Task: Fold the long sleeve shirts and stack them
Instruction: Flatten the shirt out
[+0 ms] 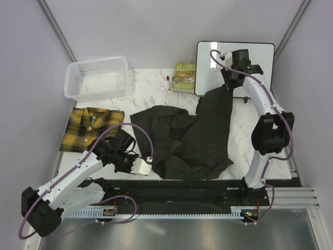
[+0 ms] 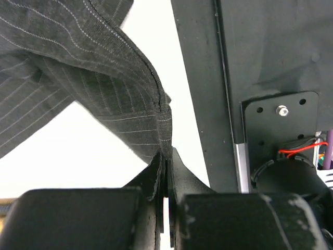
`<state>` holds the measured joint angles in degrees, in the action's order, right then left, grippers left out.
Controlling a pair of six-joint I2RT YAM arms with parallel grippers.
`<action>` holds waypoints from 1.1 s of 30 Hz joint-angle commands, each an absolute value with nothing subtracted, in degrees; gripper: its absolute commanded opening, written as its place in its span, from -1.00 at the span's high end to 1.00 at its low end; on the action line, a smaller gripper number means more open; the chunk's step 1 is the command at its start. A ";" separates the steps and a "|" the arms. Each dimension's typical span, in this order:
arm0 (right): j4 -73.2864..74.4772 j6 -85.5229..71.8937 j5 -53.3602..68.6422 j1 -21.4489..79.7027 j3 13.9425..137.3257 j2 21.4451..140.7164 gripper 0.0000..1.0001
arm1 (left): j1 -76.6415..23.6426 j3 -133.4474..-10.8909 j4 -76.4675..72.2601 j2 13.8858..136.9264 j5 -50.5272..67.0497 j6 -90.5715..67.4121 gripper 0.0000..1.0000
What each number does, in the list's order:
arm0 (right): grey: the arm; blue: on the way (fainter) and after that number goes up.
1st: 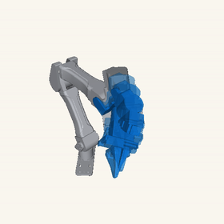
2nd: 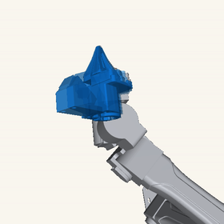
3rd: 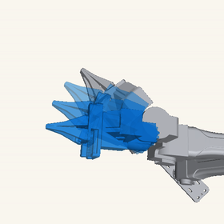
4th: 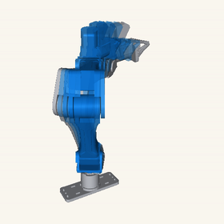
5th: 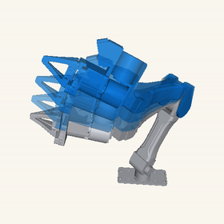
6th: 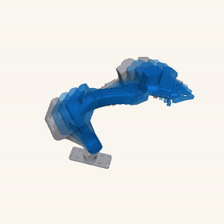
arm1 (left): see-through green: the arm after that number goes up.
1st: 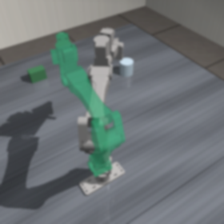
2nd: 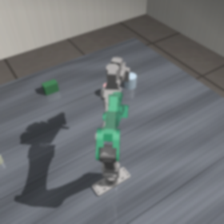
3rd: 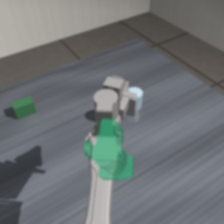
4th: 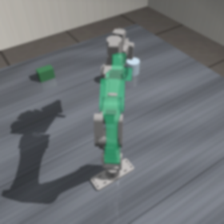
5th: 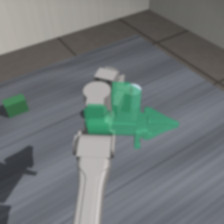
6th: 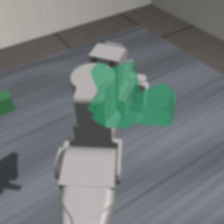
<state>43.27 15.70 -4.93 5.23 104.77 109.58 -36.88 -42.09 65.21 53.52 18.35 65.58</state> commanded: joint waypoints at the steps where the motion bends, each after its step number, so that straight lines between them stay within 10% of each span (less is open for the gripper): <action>1: 53.87 19.94 -1.52 5.89 107.24 110.58 -0.37 | -37.00 -47.00 66.53 51.14 19.92 67.00 0.96; 5: 55.18 25.74 2.19 4.31 95.13 97.25 -0.75 | -37.00 -61.41 64.97 60.01 27.06 52.85 0.97; 16: 65.84 38.67 31.55 11.85 70.62 70.69 -0.62 | -21.90 -86.91 49.49 74.35 34.35 21.90 0.96; 33: 56.34 36.57 22.25 43.58 57.22 72.77 -0.65 | -12.22 -96.07 45.09 71.01 23.31 8.18 0.96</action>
<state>59.37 36.69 25.23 39.29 58.04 71.18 -12.60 -94.96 47.77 71.57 29.76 13.30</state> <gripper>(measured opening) 0.832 0.028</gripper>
